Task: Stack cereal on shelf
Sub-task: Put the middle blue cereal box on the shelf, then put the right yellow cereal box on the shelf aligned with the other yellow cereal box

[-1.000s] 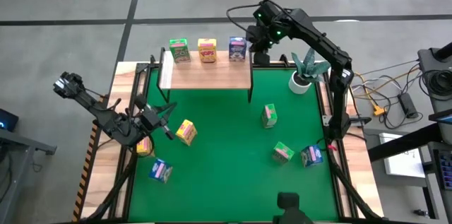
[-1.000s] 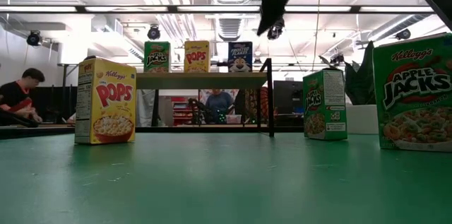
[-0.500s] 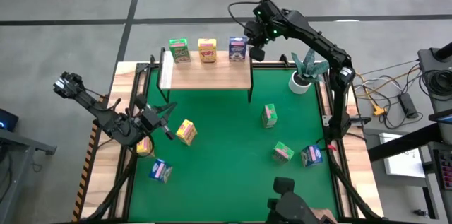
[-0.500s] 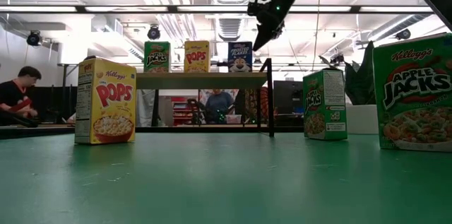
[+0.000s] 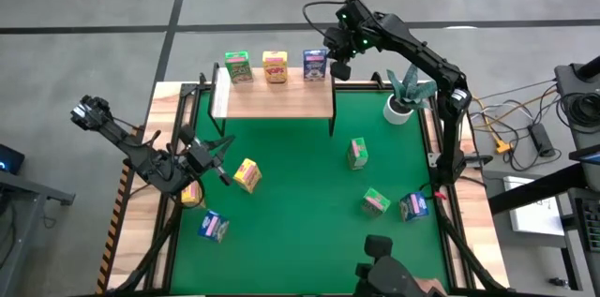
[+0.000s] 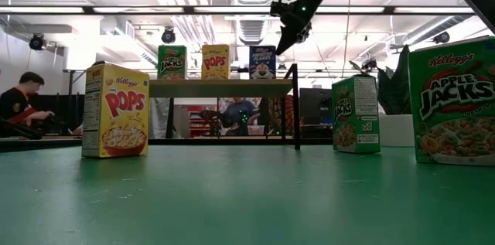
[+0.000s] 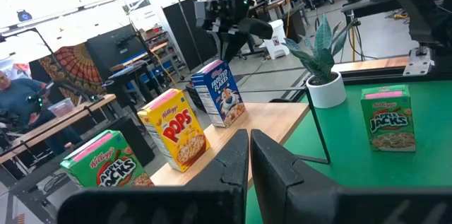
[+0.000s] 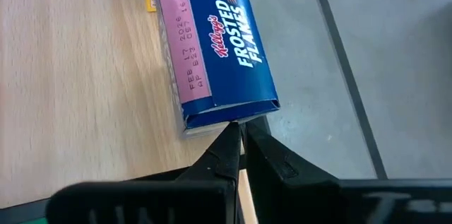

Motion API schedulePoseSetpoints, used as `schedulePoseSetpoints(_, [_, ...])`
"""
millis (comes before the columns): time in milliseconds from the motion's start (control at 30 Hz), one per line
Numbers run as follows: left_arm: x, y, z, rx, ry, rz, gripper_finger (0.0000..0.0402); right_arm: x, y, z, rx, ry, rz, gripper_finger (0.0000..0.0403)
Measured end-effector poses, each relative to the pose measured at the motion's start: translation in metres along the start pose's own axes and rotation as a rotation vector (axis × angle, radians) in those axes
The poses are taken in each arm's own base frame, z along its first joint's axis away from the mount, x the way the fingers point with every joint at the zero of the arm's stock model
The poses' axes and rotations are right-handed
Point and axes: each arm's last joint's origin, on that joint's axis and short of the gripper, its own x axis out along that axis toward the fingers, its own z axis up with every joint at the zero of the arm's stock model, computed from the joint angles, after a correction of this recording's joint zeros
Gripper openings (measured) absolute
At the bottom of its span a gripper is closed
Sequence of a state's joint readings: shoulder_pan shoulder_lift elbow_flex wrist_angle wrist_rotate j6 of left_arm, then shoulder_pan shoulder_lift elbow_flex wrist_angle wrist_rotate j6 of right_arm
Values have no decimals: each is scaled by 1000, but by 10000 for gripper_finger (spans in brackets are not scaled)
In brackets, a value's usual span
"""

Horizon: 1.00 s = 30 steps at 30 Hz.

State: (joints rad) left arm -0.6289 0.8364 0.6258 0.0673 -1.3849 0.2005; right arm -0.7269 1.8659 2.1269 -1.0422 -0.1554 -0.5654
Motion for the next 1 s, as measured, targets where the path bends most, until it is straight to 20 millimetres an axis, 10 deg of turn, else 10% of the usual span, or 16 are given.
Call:
schedulePoseSetpoints(333, [0, 0, 0, -27, 0, 0, 0, -35, 26, 2, 59, 32, 75, 13])
schedulePoseSetpoints(1000, [2, -16, 3, -260, -19, -145, 0, -57, 165, -28, -113, -297, 250, 13])
